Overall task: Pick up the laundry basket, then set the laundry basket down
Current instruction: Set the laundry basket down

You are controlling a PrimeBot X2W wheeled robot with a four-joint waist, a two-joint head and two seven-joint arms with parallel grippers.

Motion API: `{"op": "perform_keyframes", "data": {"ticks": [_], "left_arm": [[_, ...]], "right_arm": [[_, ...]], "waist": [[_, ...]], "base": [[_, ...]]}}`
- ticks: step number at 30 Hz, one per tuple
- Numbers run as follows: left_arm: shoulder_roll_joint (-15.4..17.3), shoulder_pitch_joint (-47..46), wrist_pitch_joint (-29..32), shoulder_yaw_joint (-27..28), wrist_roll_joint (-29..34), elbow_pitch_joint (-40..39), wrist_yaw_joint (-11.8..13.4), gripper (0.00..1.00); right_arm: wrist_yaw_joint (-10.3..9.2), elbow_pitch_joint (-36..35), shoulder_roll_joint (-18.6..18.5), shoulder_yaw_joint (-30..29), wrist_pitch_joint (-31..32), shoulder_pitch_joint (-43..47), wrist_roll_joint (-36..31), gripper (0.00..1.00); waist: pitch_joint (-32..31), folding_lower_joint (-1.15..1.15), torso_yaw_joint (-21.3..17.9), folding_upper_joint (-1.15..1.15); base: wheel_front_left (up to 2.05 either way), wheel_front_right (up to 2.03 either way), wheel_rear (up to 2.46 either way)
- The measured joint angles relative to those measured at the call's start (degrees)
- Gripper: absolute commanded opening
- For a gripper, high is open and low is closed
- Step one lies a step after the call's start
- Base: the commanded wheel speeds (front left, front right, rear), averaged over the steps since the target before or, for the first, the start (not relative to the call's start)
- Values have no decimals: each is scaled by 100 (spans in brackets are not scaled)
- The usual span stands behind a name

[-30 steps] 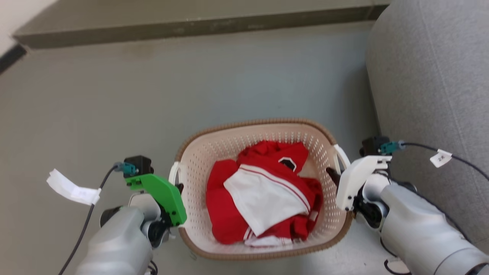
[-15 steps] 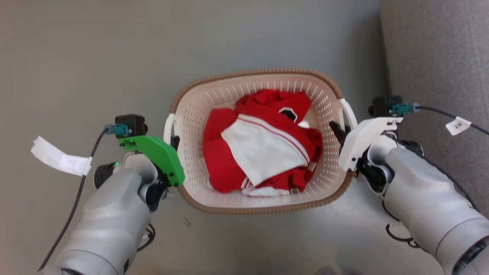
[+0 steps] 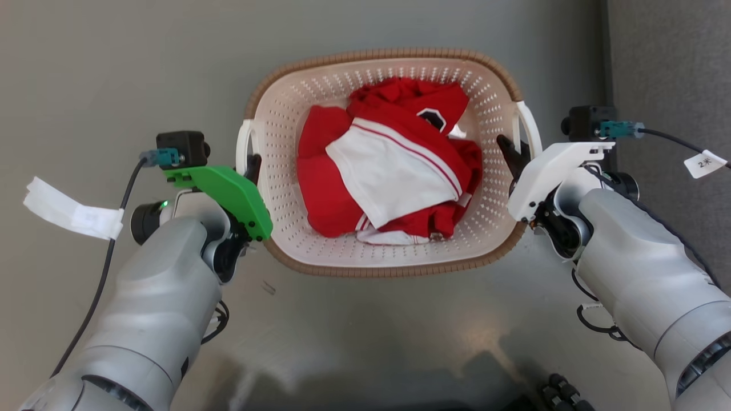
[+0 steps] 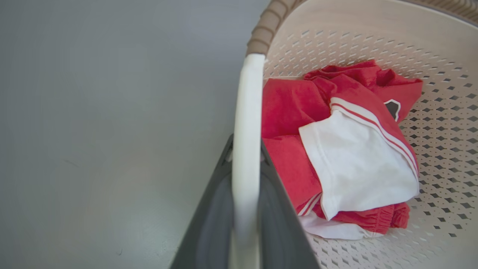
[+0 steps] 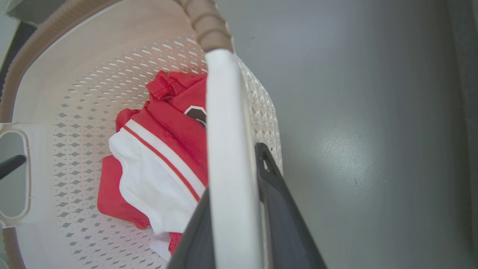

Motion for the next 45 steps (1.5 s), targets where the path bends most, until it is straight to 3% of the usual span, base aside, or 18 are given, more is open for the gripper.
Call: {"op": "perform_keyframes", "data": {"ticks": [19, 45], "left_arm": [[10, -154, -313, -78, 27, 53, 0, 0], [11, -258, -522, -183, 18, 45, 58, 0]], "right_arm": [[2, 3, 81, 36, -460, -13, 201, 0], [2, -9, 32, 263, -586, -152, 201, 0]], "waist": [[761, 0, 18, 0], [1061, -1, 199, 0]], "base": [[0, 0, 0], [0, 0, 0]]}}
